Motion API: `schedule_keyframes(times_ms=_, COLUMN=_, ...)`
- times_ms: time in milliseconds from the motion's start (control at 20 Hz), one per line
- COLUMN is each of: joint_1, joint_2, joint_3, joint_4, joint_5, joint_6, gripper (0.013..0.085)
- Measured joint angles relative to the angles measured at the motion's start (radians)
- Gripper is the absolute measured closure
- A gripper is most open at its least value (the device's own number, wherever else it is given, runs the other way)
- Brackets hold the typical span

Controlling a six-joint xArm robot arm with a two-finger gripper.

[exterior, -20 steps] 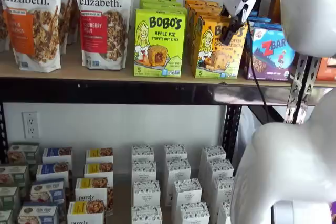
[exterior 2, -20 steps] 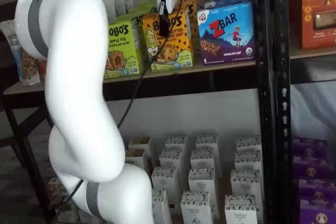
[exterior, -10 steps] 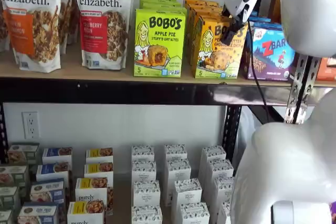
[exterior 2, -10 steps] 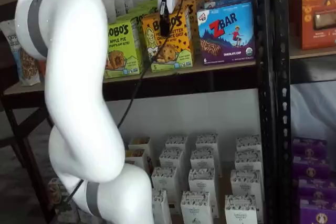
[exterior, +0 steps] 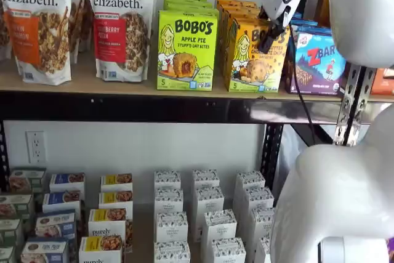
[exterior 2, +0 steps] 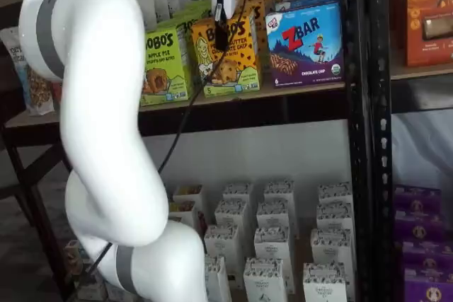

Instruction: Pick up the orange box on the top shelf, the fifth box from the left

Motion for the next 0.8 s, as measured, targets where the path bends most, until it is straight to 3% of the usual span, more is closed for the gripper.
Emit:
schedule_keyframes(times_ms=250, joint_1=0.005, joint_2=0.000, joint_3=0.002, joint_4=0.004, joint_5=0.000, joint_6=0.005, gripper=0.0410)
schedule_keyframes(times_ms=600, joint_1=0.012, joint_2=0.000, joint_3=0.003, joint_4=0.006, joint_5=-0.001, joint_6=0.011, gripper=0.0570)
schedule_keyframes(times_ms=800, joint_1=0.014, joint_2=0.001, joint_3=0.001, joint_4=0.004, joint_5=0.002, joint_6=0.014, gripper=0.0570)
